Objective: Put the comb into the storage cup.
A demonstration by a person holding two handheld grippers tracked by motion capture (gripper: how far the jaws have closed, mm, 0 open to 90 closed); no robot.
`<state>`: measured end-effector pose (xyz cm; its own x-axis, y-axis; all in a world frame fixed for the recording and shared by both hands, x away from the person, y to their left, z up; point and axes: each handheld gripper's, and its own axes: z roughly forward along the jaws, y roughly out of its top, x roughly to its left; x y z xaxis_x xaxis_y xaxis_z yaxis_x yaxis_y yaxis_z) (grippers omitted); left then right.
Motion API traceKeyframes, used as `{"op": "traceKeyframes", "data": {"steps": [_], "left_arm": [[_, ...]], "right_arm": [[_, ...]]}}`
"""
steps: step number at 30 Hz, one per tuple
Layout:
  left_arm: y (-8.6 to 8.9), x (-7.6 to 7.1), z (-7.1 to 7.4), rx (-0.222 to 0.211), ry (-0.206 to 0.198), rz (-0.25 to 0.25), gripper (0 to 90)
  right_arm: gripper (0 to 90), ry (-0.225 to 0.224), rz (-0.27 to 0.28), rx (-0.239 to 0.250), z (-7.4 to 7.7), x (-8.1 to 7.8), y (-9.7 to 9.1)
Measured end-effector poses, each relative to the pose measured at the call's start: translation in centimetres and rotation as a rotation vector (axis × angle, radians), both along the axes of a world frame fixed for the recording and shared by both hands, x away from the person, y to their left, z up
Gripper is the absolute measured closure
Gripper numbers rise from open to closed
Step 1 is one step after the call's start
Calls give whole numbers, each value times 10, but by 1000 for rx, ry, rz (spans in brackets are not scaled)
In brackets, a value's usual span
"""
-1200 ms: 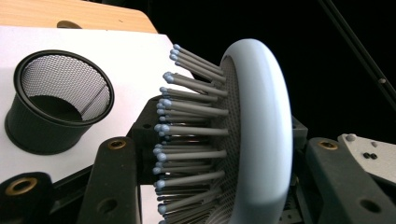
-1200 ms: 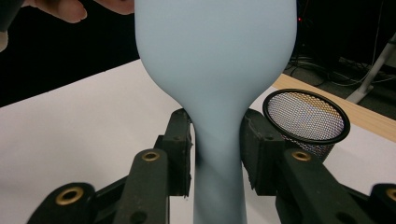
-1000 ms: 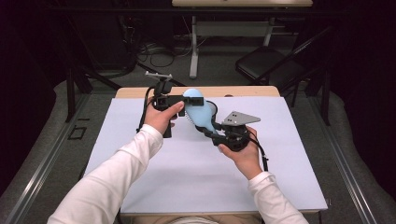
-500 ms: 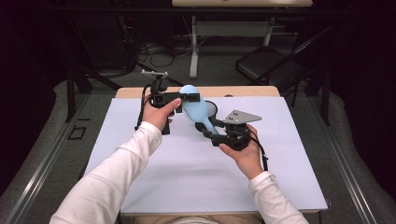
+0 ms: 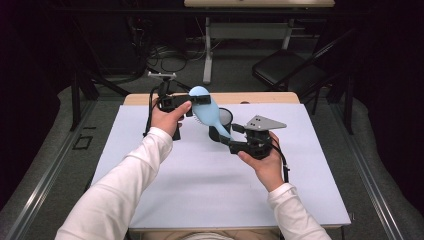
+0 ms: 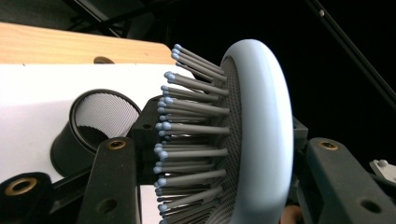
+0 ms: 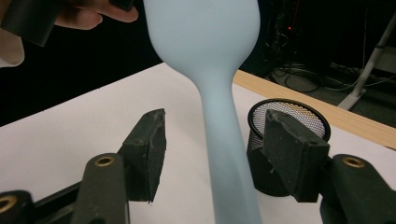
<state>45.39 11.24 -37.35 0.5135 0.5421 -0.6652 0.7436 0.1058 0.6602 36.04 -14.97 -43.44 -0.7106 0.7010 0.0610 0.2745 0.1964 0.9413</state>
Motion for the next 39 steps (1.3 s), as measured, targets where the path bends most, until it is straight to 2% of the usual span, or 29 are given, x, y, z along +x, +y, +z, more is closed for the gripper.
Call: {"op": "traceKeyframes", "data": {"steps": [5, 9, 12, 15, 20, 23, 29, 32, 39], "left_arm": [[1, 2, 1, 15, -20, 6, 496], [1, 4, 2, 28, -35, 15, 496], [1, 6, 2, 24, -43, 24, 495], [1, 8, 4, 30, -51, 31, 496], [-1, 10, 9, 39, -69, 40, 496], [-2, 11, 12, 57, -85, 40, 495], [-5, 12, 15, 61, -94, 45, 495], [-5, 13, 17, 69, -102, 49, 495], [-5, 16, 19, 78, -114, 62, 494]], "right_arm": [[375, -50, 27, -17, 2, 0, 1], [371, -57, 43, -24, 3, -1, 3], [320, -38, 54, -28, 3, -1, 4], [264, 8, 54, -26, 2, 0, 5], [175, 6, 46, -70, 1, 0, 8], [144, 5, 33, -73, 2, 0, 8], [79, 9, 13, -64, 4, -1, 7], [2, 6, 14, -101, 3, -1, 8], [0, 9, 25, -97, 3, -2, 10]]}}
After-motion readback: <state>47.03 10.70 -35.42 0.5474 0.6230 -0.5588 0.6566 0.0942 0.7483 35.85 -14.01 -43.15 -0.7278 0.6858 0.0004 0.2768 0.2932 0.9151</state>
